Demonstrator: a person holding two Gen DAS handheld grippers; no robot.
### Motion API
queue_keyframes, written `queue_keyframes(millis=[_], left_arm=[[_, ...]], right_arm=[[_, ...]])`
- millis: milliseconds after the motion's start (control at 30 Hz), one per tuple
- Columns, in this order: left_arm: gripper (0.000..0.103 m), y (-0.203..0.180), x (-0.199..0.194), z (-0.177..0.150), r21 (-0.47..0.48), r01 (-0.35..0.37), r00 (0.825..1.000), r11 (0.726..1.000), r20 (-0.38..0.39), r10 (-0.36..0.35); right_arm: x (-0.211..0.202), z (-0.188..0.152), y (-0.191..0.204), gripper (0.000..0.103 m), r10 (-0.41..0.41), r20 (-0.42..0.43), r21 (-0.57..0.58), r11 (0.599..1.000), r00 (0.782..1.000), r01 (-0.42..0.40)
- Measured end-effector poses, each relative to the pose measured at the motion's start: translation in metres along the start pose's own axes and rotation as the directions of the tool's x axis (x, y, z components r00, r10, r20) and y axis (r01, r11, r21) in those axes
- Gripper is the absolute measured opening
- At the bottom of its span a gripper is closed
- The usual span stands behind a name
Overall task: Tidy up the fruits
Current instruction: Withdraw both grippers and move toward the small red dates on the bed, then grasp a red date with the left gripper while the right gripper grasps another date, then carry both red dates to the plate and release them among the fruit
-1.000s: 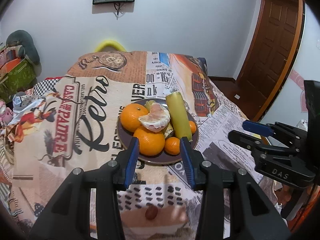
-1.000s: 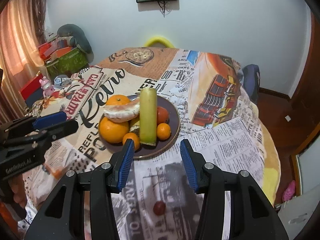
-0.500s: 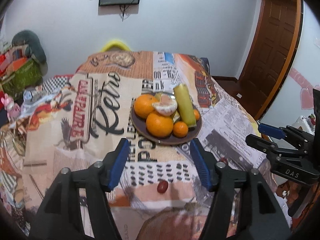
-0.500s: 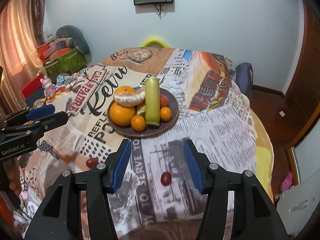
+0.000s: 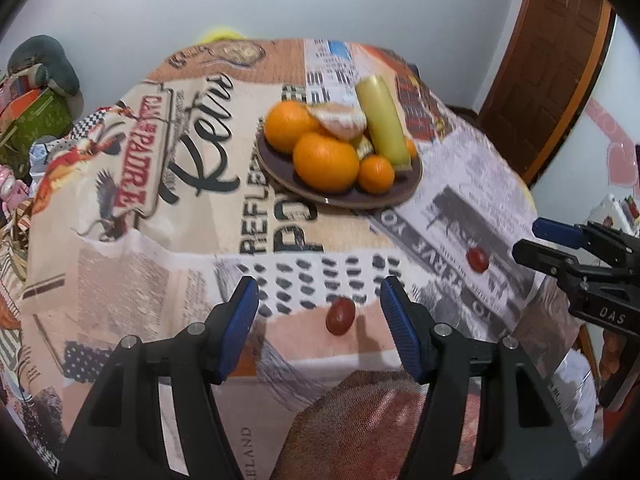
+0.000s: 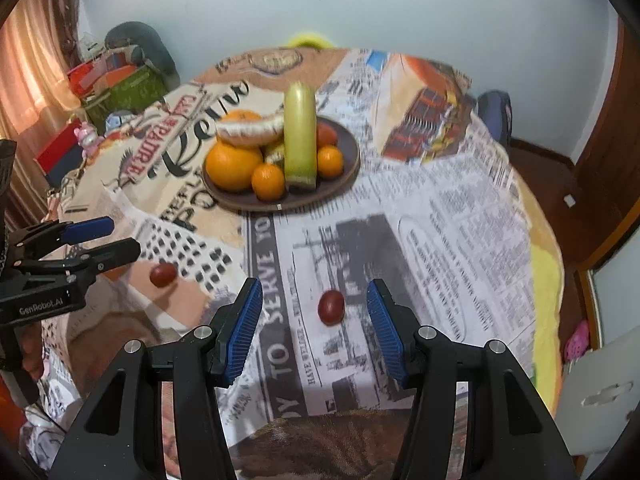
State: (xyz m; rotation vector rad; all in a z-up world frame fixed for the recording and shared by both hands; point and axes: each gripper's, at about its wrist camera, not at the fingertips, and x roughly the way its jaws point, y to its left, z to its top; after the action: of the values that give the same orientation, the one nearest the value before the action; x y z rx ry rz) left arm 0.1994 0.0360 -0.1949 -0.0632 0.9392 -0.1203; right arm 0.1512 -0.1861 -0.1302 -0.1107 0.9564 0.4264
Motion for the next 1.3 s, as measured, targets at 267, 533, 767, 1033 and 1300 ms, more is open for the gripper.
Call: queue_keyframes(millis=[267, 533, 767, 1033, 1300], left_arm=[[0.048, -0.011, 0.027, -0.013, 0.043, 0.005, 0.998, 0.999, -0.058, -0.002], [0.030, -0.006, 0.041, -0.016, 0.028, 0.019, 0.996, 0.999, -0.084, -0.017], [0.017, -0.006, 0.042, -0.016, 0.033, 0.041, 0.996, 0.999, -0.076, -0.039], [0.017, -0.009, 0.038, -0.012, 0.042, 0.027, 0.998, 0.999, -0.059, -0.025], [0.017, -0.004, 0.022, 0.004, 0.024, 0.021, 1.000, 0.999, 0.004, -0.021]], right_arm=[[0.026, -0.016, -0.012, 0.038, 0.016, -0.073, 0.039, 0.999, 0.997, -0.013], [0.044, -0.022, -0.018, 0.030, 0.060, -0.108, 0.078, 0.996, 0.992, -0.052], [0.048, -0.022, -0.019, 0.015, 0.053, -0.103, 0.074, 0.996, 0.993, -0.046], [0.045, -0.017, -0.022, 0.014, 0.059, -0.075, 0.081, 0.995, 0.995, -0.052], [0.029, -0.002, -0.019, 0.014, 0.067, -0.011, 0.073, 0.995, 0.998, -0.066]])
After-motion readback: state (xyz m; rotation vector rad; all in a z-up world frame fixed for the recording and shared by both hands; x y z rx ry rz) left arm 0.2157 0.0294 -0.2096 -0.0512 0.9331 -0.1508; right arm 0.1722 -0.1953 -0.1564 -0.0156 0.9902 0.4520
